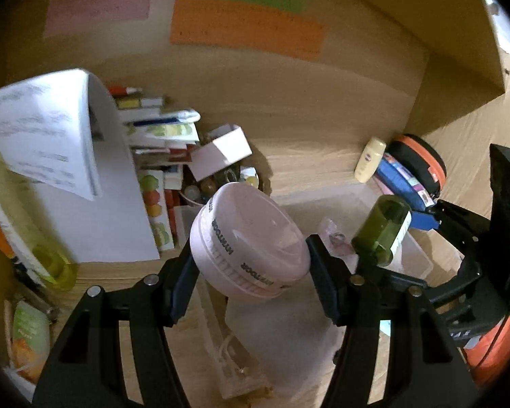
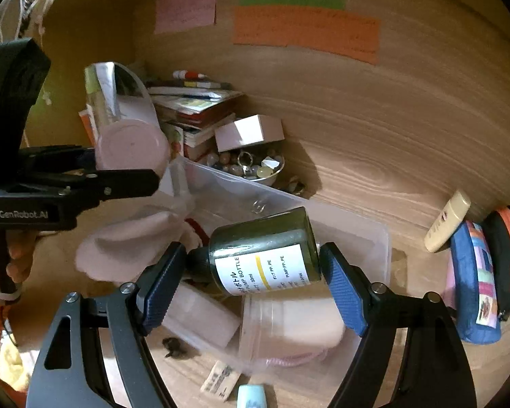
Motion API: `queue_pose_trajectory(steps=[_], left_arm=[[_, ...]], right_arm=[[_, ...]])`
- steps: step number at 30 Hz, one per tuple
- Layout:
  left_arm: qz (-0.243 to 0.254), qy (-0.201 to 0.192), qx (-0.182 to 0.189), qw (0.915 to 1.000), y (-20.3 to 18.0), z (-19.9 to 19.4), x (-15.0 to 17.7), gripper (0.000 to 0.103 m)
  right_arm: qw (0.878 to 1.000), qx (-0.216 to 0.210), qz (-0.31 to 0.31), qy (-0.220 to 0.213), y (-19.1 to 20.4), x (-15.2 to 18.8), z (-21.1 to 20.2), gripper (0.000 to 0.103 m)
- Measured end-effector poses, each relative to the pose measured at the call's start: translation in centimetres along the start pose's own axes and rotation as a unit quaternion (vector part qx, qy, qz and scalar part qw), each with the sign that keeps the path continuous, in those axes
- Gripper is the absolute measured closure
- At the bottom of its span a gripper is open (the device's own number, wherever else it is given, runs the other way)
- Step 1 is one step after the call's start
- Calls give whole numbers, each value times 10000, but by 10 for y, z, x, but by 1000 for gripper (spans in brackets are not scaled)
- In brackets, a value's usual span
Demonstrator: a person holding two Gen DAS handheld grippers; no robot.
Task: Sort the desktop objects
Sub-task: 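Carry the pink container and green bottle into the clear box and release both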
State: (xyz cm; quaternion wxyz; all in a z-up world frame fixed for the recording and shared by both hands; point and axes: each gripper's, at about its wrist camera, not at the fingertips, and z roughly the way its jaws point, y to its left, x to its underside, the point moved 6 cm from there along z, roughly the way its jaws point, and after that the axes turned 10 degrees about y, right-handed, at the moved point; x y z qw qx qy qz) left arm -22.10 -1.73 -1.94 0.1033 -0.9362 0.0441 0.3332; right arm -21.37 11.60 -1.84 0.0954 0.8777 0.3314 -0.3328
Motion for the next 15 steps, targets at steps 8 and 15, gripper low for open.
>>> queue_pose_trajectory(steps=[8,15], left_arm=[[-7,321,179,9993,-4,24,6,42],[159,196,261,9993,-12,16,7,42]], right_arm=[[9995,106,-266,94,12,-1,16,25],[9983,334,-425,222,16,4,23,25]])
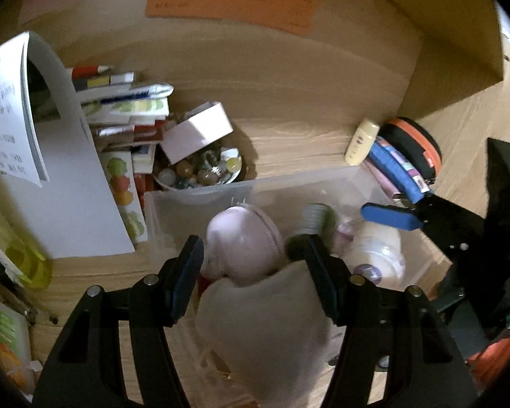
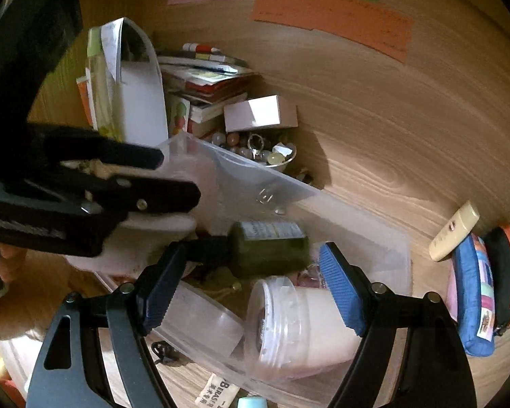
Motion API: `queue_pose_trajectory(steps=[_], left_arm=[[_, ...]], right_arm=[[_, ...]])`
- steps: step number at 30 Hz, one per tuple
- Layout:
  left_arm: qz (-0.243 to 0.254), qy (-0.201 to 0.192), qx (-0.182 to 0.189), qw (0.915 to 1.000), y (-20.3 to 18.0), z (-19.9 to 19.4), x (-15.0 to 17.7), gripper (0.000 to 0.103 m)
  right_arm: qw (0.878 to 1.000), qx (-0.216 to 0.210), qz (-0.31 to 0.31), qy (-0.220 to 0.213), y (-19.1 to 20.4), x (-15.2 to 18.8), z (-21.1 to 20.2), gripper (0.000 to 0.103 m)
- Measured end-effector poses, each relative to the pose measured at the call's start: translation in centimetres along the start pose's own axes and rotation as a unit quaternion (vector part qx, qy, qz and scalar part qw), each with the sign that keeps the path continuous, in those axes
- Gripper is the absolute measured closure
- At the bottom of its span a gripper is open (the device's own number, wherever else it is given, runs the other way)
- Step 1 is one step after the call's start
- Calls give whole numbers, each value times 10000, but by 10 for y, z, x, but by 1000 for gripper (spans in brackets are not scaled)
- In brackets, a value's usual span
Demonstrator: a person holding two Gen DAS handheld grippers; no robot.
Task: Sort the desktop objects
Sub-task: 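Carry the pink container and green bottle into the clear box and release both, then move the left tool to the beaded string hanging from the white bag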
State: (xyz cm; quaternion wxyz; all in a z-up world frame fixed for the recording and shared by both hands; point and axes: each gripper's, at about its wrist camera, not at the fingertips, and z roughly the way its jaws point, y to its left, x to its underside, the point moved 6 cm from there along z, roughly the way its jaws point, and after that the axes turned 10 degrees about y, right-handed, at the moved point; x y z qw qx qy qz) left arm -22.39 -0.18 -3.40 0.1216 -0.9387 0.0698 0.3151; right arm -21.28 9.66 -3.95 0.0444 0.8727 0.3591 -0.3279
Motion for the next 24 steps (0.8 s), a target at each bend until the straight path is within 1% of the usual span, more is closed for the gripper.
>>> queue_pose_trajectory(steps=[7,9,13,15,18,20,24], left_arm=[[100,-144,-126,9998,-5,-12,1,42],[114,-185,-166,9996,-7,-16,1,41],[138,-310,-123,9993,-12,-30,6,32],[161,-375,-109,9991,-13,-39,9,30],[212,-513,-208,9982,-14,-55,17,26],[191,-605,-311,9975,-11,-65,23,21],[76,-632,-440,9970,-1,-78,39,18]], right_arm=[[9997,161,-140,-76,4,-1,-13,24],[9998,162,-112,-89,3,0,-19,21],[9996,243,-63,-141,1,4,-32,20],[9994,284,-27,-170,1,7,-38,18],[9992,338,20,-223,1,15,-49,16],[9989,373,48,-285,1,22,-58,16],[9983,455,103,-359,0,38,-71,15]])
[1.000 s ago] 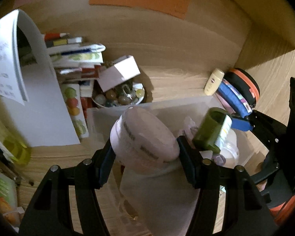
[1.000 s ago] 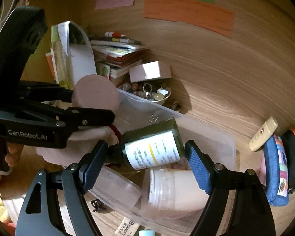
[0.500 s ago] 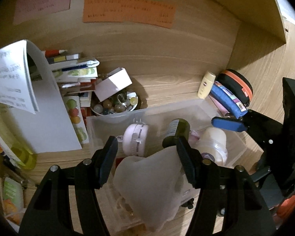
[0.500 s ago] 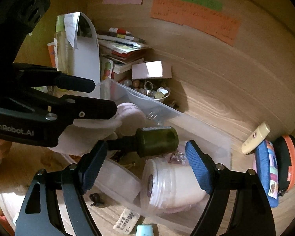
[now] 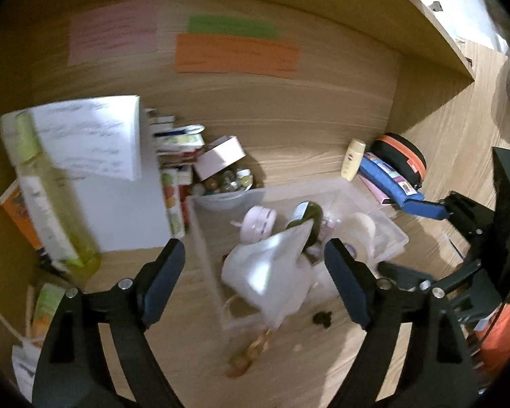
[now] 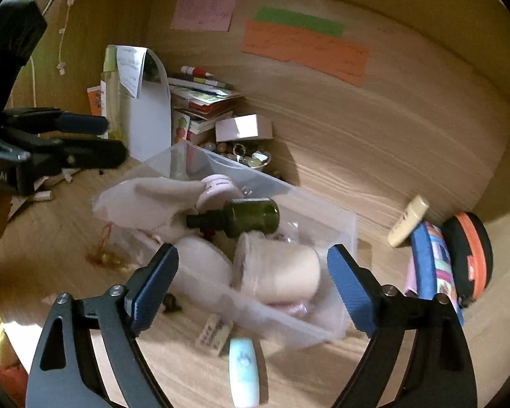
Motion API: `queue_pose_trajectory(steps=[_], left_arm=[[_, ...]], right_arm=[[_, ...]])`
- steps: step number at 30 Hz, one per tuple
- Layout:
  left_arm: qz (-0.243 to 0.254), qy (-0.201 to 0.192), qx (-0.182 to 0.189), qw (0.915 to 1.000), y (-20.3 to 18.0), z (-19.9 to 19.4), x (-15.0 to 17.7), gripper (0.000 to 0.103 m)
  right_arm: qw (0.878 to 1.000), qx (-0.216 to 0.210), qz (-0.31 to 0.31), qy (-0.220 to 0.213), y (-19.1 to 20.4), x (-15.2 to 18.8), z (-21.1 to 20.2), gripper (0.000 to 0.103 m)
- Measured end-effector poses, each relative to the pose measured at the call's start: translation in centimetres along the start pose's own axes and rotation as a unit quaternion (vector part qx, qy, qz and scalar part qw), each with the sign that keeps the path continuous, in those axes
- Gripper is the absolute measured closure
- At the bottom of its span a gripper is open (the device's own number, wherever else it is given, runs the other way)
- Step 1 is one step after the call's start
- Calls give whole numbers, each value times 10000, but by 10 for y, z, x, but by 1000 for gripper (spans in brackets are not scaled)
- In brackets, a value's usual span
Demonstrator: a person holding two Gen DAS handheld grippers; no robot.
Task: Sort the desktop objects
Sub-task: 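Move the left tool to the beaded string hanging from the white bag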
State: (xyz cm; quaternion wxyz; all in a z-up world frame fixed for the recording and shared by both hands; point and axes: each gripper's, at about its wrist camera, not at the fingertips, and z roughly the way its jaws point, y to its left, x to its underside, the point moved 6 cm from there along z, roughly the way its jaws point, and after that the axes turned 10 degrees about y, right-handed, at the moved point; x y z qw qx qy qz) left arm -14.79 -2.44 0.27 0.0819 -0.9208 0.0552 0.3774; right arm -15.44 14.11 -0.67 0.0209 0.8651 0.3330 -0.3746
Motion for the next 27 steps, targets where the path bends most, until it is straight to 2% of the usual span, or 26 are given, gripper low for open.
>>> queue_pose_trajectory(steps=[12,16,20,27], left_arm=[[0,533,-383,9978,12,12,65,18],[17,684,-359,9970,10,19,80,19],[65,973,-348,9946,8,34,92,30],[91,1350,-170,9907,3,57,101,33]], right_arm=[[9987,395,138,282,-15,62,-15,14],[9983,363,209,409,-15,78,-12,14],[9972,276,275,632,-18,94,-2,14],[9935,-35,392,1071,-21,115,16,14]])
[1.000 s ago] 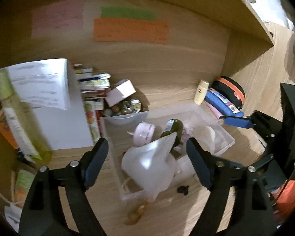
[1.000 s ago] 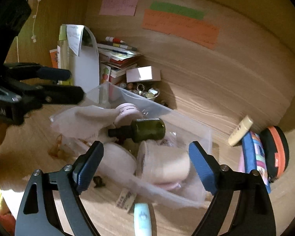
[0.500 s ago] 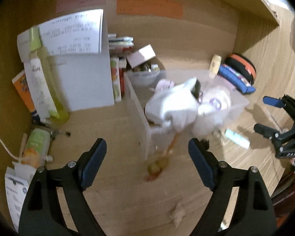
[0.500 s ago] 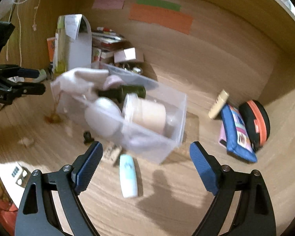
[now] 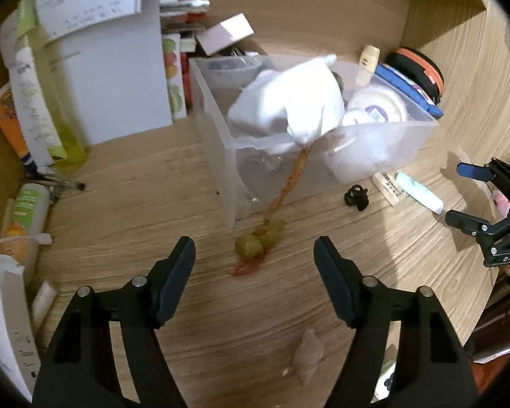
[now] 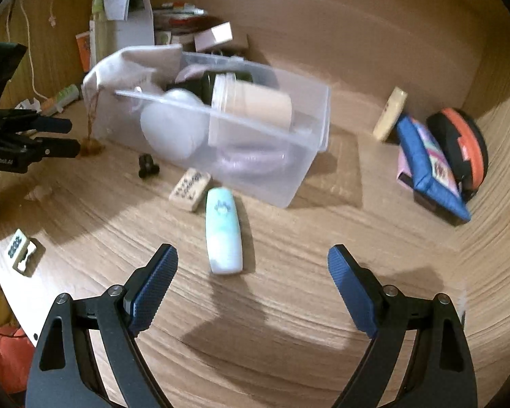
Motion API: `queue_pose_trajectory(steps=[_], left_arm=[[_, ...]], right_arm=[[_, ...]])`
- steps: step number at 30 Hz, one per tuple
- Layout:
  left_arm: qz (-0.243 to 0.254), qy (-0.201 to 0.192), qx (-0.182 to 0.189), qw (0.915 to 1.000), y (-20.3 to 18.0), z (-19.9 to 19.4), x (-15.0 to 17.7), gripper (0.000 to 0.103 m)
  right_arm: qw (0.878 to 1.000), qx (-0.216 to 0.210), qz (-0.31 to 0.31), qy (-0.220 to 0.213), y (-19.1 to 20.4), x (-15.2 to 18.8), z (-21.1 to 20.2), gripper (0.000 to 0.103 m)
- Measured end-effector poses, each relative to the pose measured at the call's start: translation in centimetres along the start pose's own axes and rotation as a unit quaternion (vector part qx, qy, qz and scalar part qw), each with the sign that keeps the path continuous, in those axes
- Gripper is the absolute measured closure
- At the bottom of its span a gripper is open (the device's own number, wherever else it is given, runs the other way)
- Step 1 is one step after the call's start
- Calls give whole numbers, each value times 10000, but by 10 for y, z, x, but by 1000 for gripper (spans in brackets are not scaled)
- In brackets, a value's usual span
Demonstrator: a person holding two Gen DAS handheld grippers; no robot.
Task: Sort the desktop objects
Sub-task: 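Move the left tool to the beaded string hanging from the white bag, then grasp the beaded string with the left tool while the right tool grasps the mint-green tube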
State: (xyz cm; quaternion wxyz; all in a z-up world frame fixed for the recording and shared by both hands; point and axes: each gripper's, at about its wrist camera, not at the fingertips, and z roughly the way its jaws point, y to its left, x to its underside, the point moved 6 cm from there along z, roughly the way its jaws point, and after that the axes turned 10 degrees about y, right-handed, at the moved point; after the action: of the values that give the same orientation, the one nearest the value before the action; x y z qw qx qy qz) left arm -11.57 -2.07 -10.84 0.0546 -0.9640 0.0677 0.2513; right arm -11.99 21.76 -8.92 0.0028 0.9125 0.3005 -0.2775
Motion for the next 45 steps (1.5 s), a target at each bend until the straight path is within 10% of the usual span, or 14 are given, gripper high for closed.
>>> queue_pose_trajectory(steps=[8,20,45], left_arm=[[-185,172,80,9997,1,16,-5,55],[-422,38,-4,9991,13,12,-2,87],[-68,-457,1239,9912,-40,-51,-15,87]], right_arm=[[9988,-428,55,210,4,-7,16,20],[9969,-734,-22,294,14,-18,29,80],[9959,-803,250,-344,-1,-26,-30,80]])
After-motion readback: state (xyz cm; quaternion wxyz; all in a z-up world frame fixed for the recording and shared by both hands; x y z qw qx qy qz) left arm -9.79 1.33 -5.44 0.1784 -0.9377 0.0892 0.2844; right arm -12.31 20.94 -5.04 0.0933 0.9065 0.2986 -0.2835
